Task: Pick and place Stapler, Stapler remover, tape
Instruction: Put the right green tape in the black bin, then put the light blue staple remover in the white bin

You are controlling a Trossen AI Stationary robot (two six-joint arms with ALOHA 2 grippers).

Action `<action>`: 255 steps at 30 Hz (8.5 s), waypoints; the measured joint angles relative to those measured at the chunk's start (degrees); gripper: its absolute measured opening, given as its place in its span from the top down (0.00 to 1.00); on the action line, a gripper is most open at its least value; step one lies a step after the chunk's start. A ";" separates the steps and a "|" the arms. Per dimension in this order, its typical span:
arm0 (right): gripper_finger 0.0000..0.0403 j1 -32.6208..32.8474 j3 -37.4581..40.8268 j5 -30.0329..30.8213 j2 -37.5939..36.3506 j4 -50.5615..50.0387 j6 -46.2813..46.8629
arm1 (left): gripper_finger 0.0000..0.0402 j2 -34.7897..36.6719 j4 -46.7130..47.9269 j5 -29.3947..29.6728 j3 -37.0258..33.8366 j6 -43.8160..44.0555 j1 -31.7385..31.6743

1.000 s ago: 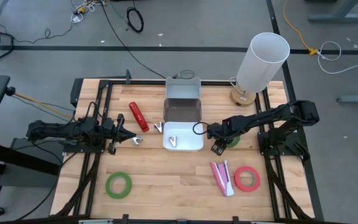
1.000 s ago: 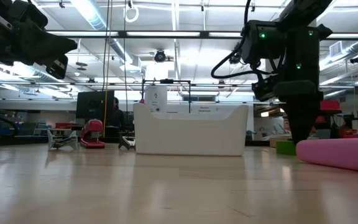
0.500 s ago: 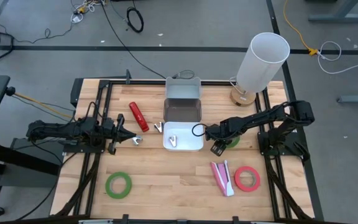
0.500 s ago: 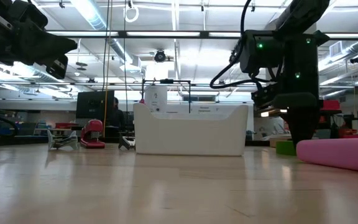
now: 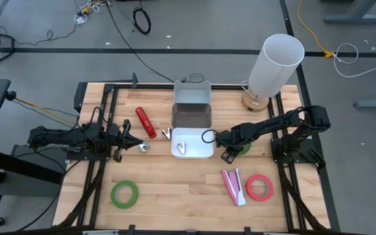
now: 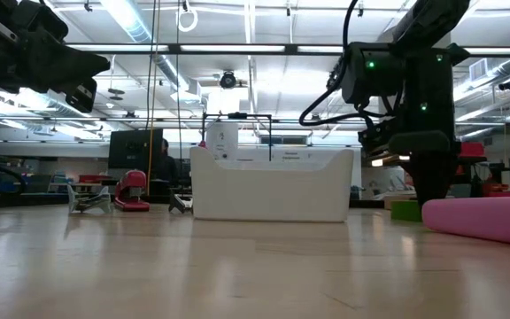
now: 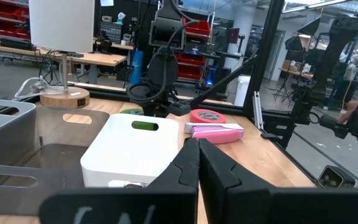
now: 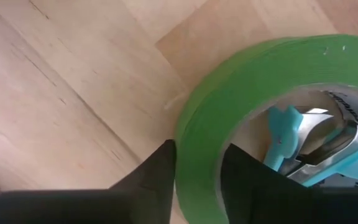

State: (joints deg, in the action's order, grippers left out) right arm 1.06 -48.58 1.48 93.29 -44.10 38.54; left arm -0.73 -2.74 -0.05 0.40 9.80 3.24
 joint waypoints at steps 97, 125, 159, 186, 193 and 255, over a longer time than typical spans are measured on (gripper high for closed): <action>0.80 -16.08 -26.77 -5.57 10.62 19.81 -28.49 | 0.99 0.00 0.00 -0.02 -0.02 -0.01 -0.01; 0.37 -16.46 -26.77 -5.34 10.63 17.32 -26.99 | 0.99 0.00 0.01 -0.02 -0.01 -0.01 -0.01; 0.40 -9.44 -22.10 -4.96 -2.71 -6.21 -13.78 | 0.99 0.00 0.00 -0.02 0.00 0.00 0.00; 0.40 -7.34 4.45 0.90 -20.50 -6.19 18.16 | 0.99 0.00 0.00 -0.02 -0.01 0.00 0.00; 0.40 -7.74 9.09 3.12 -23.37 -5.19 22.60 | 0.99 0.00 0.00 -0.02 0.00 0.00 0.00; 0.71 -10.36 17.22 6.44 -17.89 8.46 20.75 | 0.99 0.00 0.00 -0.02 -0.02 -0.02 -0.01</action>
State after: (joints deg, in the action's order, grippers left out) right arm -9.30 -31.35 7.92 75.40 -35.64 59.29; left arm -0.73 -2.74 -0.08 0.38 9.78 3.22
